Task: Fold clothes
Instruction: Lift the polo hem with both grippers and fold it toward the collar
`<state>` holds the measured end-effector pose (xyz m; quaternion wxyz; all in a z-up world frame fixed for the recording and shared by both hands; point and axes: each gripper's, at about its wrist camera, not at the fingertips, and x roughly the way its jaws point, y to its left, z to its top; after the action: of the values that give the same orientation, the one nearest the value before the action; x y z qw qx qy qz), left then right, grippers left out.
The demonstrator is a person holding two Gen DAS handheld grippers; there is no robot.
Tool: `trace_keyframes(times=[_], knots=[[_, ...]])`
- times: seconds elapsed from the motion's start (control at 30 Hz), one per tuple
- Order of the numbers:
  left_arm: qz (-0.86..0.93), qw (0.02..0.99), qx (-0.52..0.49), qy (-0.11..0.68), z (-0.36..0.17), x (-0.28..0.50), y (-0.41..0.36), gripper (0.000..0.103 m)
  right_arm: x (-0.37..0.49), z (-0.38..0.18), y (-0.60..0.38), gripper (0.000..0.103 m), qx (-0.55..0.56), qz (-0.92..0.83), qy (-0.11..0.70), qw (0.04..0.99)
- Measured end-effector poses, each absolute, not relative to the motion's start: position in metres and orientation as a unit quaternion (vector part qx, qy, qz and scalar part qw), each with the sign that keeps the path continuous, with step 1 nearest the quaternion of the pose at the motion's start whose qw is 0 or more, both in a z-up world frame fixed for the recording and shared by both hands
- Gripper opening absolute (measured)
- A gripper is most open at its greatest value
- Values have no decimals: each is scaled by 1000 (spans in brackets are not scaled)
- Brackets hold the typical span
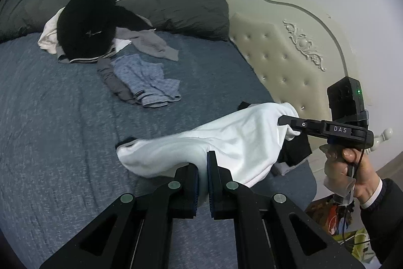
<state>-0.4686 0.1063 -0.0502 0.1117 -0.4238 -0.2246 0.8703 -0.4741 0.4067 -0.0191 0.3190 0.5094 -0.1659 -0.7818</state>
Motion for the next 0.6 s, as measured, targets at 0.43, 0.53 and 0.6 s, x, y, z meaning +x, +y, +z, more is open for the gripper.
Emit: trace_keyframes(times=[0.43,0.53,0.6], knots=[[867,141,-426,-218,1,-521,181,6,-496,39,491,8,494,-794,-182,305],[868,145,-424,-214,15,-536,199,6,-503,54,514,8,490,-797,-184,302],[869,147,-422,-212,24,-545,209,6,-508,64,530,8,486,-800,-186,299]])
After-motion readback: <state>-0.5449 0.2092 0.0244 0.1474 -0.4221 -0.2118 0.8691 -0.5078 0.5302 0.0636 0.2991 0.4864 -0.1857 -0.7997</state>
